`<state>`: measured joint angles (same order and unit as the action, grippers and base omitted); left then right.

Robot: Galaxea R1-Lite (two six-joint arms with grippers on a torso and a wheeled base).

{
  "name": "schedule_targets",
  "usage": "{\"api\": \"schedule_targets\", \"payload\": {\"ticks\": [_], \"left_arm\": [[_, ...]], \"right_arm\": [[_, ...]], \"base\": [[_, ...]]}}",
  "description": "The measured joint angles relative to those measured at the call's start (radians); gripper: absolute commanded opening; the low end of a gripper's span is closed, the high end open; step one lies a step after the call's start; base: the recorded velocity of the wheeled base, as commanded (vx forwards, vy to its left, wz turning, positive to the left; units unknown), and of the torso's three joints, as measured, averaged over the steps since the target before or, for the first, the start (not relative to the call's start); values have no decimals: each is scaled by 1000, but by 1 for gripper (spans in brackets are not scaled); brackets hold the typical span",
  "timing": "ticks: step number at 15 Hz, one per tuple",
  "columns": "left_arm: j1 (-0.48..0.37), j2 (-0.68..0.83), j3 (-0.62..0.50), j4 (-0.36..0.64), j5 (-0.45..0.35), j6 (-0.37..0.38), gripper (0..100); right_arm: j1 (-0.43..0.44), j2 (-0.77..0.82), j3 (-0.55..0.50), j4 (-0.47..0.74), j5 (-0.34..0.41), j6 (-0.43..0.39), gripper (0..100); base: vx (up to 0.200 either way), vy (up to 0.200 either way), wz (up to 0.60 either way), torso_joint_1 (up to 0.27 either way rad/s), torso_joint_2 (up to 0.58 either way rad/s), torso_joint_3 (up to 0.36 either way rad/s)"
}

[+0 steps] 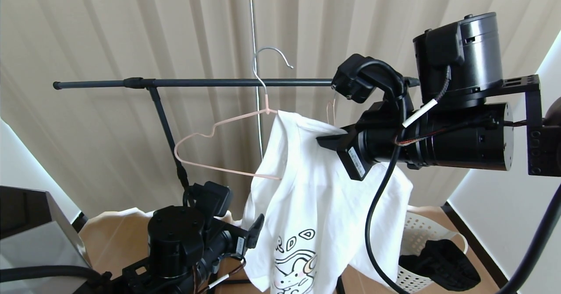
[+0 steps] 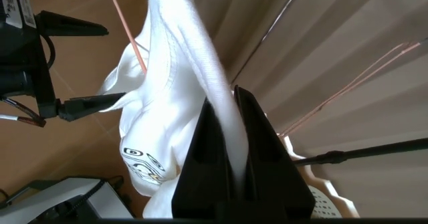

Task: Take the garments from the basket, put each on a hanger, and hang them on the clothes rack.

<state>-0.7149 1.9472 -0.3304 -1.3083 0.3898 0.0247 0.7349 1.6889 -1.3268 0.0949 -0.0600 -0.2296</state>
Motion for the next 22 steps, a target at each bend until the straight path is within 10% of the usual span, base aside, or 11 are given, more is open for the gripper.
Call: {"api": "schedule_targets", "payload": {"ticks": [1,2,22], "left_arm": [[0,3,1,0,0,0,100],[1,5,2,0,-2,0,0],[169,-32,-71,-47,-8,7,0]], "right_arm": [[-5,-4,0,0,0,0,0],[-9,-7,0,1,0,0,0],[-70,-56,172,-75,9,18,0]], "base": [[0,0,0,0,0,0],[0,0,0,0,0,0],[0,0,0,0,0,0]]}}
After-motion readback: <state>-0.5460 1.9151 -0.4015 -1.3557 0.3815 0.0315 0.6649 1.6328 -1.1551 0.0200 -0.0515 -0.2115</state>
